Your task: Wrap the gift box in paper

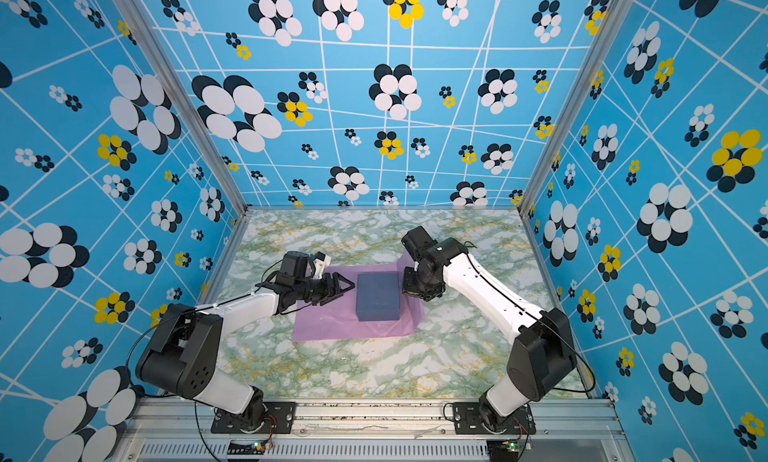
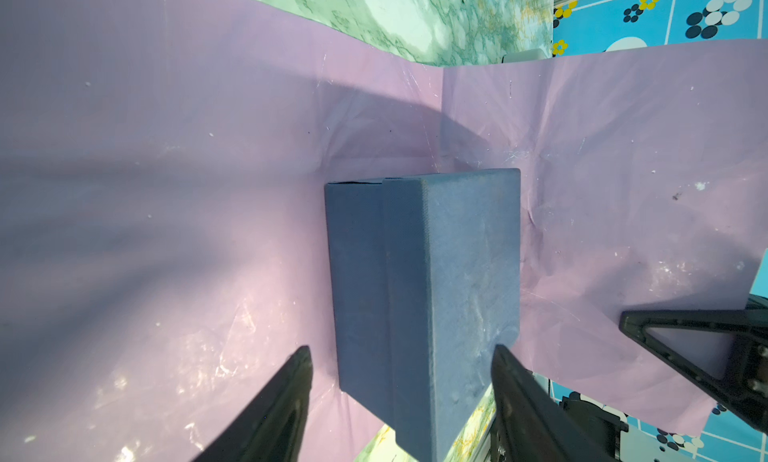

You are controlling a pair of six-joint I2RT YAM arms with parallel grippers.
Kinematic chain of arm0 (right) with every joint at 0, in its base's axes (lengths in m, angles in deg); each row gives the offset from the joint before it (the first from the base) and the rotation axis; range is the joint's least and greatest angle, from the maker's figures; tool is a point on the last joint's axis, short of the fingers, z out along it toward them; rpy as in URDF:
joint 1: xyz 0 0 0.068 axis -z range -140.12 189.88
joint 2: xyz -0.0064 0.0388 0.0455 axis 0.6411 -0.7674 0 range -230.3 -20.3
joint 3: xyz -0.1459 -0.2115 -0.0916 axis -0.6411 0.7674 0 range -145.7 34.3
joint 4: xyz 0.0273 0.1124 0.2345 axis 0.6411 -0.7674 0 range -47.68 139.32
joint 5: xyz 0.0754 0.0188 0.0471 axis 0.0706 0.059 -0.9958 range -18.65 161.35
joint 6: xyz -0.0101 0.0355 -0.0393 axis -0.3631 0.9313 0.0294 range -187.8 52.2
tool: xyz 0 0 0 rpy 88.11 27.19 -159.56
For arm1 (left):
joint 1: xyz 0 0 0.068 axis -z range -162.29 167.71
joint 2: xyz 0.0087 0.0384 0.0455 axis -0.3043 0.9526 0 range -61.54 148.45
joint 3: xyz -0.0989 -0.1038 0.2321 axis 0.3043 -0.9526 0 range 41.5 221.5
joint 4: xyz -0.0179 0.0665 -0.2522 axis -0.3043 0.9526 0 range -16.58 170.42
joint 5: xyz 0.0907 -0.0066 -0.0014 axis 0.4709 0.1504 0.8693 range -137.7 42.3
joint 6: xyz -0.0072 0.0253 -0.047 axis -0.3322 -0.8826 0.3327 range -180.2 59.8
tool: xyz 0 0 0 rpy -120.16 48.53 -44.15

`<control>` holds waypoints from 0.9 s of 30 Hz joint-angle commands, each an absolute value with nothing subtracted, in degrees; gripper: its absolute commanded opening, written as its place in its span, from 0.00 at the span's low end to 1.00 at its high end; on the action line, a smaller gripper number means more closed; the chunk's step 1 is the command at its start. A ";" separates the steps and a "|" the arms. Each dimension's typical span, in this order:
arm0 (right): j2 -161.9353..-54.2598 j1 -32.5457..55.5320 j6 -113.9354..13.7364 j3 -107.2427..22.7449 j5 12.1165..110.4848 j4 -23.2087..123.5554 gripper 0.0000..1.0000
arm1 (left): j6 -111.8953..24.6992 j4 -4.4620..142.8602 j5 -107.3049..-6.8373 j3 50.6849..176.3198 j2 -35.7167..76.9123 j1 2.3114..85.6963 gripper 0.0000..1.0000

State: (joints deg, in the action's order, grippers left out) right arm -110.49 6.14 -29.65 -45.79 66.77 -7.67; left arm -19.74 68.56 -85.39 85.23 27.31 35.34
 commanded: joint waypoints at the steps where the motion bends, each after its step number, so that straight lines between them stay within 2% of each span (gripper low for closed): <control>1: -110.14 4.87 -27.70 -48.09 63.85 -5.10 0.08 | -21.53 70.11 -85.33 87.86 28.54 35.02 0.69; 10: -113.41 0.08 -20.95 -48.39 60.89 3.24 0.07 | -21.22 69.25 -86.26 88.77 29.00 34.96 0.69; 22: -121.05 -2.65 -20.32 -46.62 57.53 16.39 0.10 | -18.02 63.89 -88.33 88.26 28.83 34.03 0.70; 24: -122.23 -2.64 -20.51 -45.78 56.15 18.20 0.12 | -18.02 63.51 -88.55 88.26 28.70 33.81 0.70; 27: -123.18 -2.62 -20.45 -43.58 54.43 21.37 0.20 | -17.42 62.20 -88.83 88.17 28.55 33.61 0.71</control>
